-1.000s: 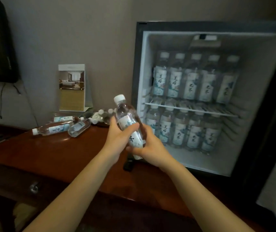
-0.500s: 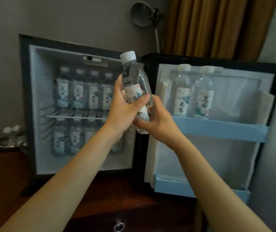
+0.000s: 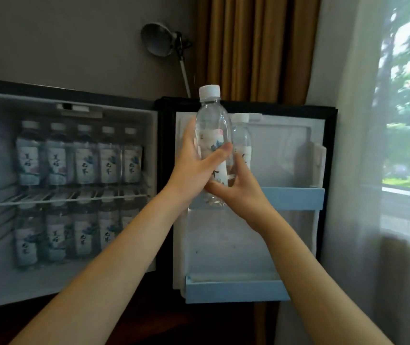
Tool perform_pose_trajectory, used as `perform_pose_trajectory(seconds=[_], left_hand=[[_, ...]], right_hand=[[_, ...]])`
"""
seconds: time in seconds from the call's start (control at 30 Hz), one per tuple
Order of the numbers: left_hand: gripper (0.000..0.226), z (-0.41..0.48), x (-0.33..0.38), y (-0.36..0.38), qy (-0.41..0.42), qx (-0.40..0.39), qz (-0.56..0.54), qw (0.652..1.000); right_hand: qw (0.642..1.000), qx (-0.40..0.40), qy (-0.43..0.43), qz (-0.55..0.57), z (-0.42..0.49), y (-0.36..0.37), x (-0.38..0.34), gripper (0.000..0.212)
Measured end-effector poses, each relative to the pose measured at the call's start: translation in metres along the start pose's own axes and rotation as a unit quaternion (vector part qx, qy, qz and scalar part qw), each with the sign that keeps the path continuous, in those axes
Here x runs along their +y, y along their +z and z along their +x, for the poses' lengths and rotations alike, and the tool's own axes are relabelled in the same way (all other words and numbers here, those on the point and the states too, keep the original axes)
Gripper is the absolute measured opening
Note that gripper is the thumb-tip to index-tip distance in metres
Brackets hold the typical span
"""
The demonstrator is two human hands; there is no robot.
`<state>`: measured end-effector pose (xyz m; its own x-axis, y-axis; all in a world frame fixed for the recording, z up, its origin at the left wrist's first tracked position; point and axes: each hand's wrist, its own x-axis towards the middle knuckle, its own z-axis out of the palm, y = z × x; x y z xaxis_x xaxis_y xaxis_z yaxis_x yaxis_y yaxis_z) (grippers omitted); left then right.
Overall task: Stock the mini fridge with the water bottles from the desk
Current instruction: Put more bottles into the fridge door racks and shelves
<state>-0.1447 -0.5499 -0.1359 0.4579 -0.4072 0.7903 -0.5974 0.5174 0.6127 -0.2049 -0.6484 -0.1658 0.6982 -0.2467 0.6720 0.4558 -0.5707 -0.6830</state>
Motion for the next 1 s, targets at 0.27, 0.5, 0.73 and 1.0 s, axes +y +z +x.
perform_pose_trajectory(seconds=[0.27, 0.5, 0.73, 1.0], left_hand=[[0.068, 0.015, -0.005, 0.029, -0.016, -0.034, 0.009, 0.999], [0.037, 0.021, -0.021, 0.034, -0.048, -0.033, 0.132, 0.99], [0.01, 0.016, -0.046, 0.036, -0.037, -0.023, 0.213, 0.976], [0.009, 0.006, -0.055, 0.038, 0.024, -0.024, 0.339, 0.94]], right_hand=[[0.998, 0.025, -0.003, 0.06, -0.003, -0.031, 0.004, 0.044], [0.996, 0.088, 0.002, 0.033, 0.001, -0.062, 0.013, 0.055], [0.993, 0.112, 0.041, -0.005, 0.008, -0.085, 0.027, 0.062], [0.994, 0.07, 0.075, -0.048, 0.024, -0.092, 0.028, 0.049]])
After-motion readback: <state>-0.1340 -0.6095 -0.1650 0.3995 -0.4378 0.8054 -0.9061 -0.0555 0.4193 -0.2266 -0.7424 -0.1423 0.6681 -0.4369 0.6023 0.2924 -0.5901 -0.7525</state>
